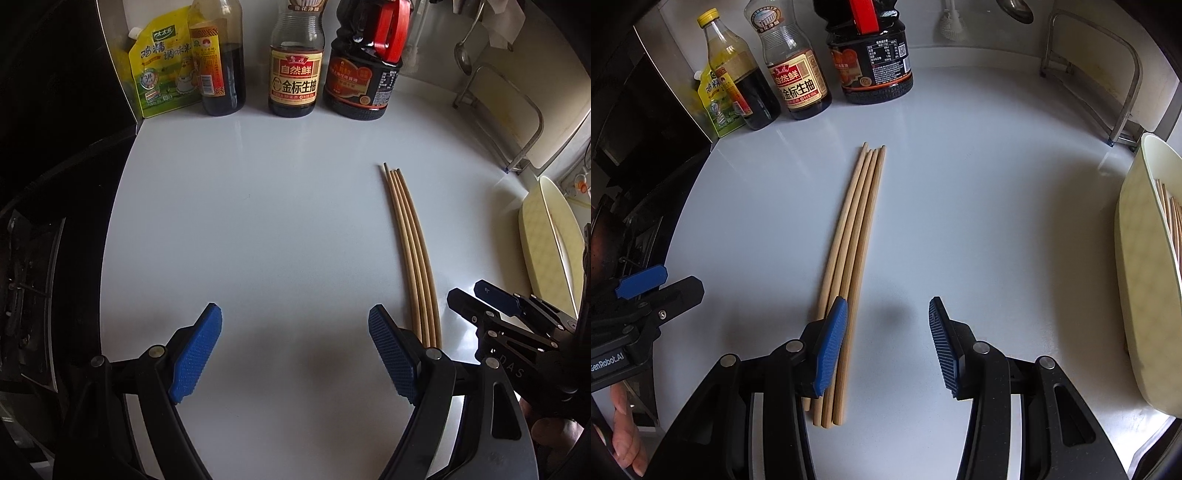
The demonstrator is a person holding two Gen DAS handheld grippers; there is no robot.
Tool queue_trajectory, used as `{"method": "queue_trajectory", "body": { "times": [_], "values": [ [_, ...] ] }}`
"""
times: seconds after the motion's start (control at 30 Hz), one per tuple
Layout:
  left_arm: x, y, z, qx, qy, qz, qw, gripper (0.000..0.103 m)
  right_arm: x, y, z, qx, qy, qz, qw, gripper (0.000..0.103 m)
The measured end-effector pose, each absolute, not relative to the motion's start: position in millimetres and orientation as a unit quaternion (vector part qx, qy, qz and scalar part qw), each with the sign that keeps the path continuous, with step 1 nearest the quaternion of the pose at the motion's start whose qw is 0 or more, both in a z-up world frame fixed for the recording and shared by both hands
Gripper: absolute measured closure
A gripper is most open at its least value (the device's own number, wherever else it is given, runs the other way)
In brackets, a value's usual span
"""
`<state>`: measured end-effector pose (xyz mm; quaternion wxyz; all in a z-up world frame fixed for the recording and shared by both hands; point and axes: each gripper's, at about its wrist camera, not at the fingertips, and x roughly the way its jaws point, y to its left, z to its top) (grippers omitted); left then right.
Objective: Organize utensils
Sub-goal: 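Slide one chopstick out with the right gripper while the left gripper separates another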
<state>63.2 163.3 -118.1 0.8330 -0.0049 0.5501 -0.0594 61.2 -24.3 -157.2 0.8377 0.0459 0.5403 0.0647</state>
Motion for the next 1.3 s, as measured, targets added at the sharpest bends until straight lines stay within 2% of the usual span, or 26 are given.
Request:
{"method": "queue_trajectory", "body": {
  "times": [0.3,1.07,1.13,1.3],
  "values": [
    [64.1,166.5,-119.8,0.0,0.552,-0.065,0.831,0.023,66.1,-20.4,-169.6,0.05,0.545,0.046,0.835,0.059],
    [64.6,157.8,-125.5,0.0,0.553,-0.069,0.83,0.023,63.9,0.6,-177.0,-0.023,0.538,0.053,0.841,0.059],
    [65.1,156.4,-126.0,0.0,0.553,-0.069,0.83,0.023,62.8,2.3,-177.7,-0.034,0.534,0.053,0.843,0.061],
    [68.3,147.6,-129.5,0.003,0.552,-0.071,0.831,0.023,61.7,1.1,-177.6,-0.044,0.53,0.056,0.845,0.083]
  ]
}}
